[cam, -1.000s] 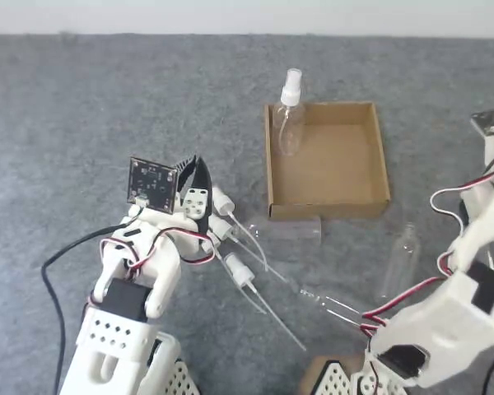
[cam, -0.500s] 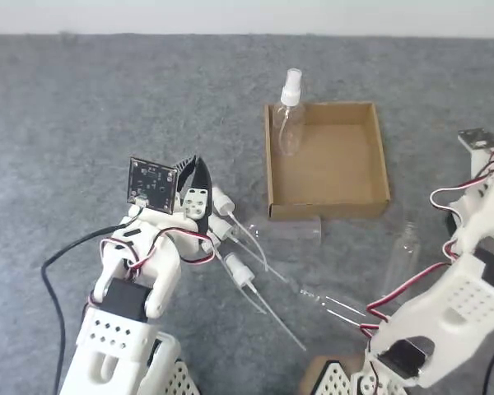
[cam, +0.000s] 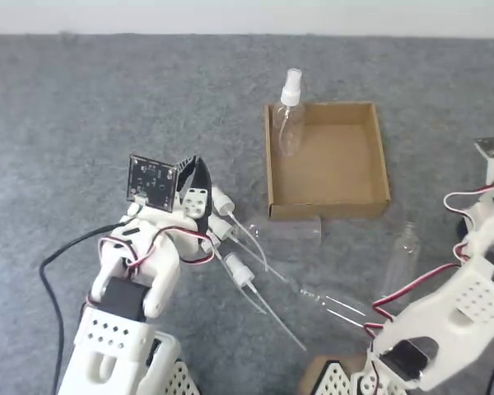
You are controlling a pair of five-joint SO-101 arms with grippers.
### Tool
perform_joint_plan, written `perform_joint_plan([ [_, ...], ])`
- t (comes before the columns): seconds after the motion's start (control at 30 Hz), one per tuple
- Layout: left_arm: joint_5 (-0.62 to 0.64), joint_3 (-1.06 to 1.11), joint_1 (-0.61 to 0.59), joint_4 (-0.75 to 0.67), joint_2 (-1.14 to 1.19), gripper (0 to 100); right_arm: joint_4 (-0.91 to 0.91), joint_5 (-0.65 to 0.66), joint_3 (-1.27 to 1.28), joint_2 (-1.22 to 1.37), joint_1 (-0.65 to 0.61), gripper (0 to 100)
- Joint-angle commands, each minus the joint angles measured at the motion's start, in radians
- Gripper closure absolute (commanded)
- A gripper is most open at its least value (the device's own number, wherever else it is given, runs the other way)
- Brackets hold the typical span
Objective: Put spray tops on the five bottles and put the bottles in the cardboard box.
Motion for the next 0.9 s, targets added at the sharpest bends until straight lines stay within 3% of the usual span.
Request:
perform_joint_plan([
  [0.0, -0.012, -0.177, -0.046, 0.13, 0.132, 99, 0.007, 0.018, -0.054, -0.027, 0.03, 89.5],
  [0.17, -0.092, -0.446, -0.153, 0.39, 0.379, 99, 0.099, -0.057, -0.054, -0.027, 0.035, 90.8],
  [0.33, -0.157, -0.607, -0.178, 0.603, 0.617, 97, 0.108, -0.133, -0.055, -0.022, 0.033, 90.8],
  [0.47, -0.155, -0.616, -0.178, 0.601, 0.772, 88, 0.107, -0.307, -0.055, -0.019, 0.039, 90.8],
  [0.6, -0.12, -0.61, -0.178, 0.542, 0.882, 86, 0.108, -0.474, -0.055, -0.019, 0.044, 90.5],
  [0.87, -0.037, -0.61, -0.172, 0.476, 1.03, 82, 0.108, -0.477, -0.049, -0.018, 0.045, 90.3],
])
